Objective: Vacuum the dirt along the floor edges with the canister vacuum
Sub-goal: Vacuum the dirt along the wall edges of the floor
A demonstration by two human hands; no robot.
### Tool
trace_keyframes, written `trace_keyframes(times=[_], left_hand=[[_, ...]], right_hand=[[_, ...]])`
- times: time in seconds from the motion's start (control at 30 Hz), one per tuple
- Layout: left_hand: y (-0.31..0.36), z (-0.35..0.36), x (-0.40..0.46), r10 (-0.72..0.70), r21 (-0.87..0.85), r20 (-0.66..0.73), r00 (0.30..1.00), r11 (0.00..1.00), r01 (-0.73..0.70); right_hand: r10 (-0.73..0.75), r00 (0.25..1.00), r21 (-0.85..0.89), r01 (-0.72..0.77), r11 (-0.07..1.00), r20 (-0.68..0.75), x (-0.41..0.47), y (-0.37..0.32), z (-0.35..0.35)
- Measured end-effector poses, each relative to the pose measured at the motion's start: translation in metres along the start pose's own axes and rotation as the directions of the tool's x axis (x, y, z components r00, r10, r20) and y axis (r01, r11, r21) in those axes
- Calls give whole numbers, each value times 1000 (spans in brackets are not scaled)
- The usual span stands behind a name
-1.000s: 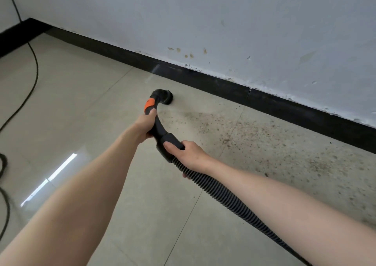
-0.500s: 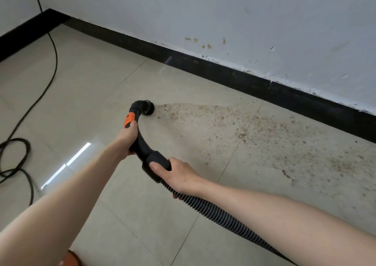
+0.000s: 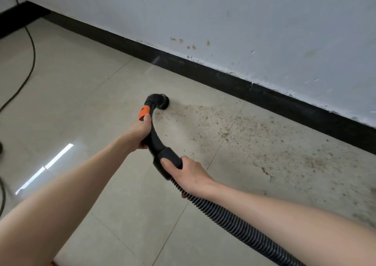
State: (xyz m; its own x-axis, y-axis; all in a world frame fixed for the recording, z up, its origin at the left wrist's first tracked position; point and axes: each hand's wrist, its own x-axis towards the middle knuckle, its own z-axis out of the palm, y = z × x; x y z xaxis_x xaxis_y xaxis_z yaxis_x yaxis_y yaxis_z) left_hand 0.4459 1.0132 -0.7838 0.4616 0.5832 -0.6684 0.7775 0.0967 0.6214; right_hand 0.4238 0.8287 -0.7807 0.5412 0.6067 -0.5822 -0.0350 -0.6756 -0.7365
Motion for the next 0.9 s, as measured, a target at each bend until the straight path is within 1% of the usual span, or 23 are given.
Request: trace_keyframes(times=[0.17, 0.4, 0.47, 0.57, 0.73, 0.8, 0.9], left_hand=[[8, 24, -9, 32, 49, 29, 999, 998, -34], [19, 63, -28, 80, 156, 116, 990, 983, -98], [22, 74, -33, 92, 189, 138, 986, 975, -117], [25, 86, -40, 116, 226, 168, 979, 962, -153], [25, 96, -45, 123, 243, 214, 969, 954, -175], [25, 98, -46, 131, 245, 232, 964, 951, -188], [24, 96, -44, 134, 238, 227, 965, 953, -189]], right_hand=[[41, 998, 50, -39, 998, -50, -13, 14, -10], [96, 986, 158, -75, 985, -133, -34, 40, -22], [110, 986, 192, -86, 978, -122, -39, 45, -26], [100, 993, 303, -75, 950, -67, -42, 51, -32], [77, 997, 439, -82, 895, 28, -41, 54, -38], [84, 996, 491, -78, 868, 10, -36, 51, -37], [101, 993, 468, -58, 882, -66, -25, 44, -32]])
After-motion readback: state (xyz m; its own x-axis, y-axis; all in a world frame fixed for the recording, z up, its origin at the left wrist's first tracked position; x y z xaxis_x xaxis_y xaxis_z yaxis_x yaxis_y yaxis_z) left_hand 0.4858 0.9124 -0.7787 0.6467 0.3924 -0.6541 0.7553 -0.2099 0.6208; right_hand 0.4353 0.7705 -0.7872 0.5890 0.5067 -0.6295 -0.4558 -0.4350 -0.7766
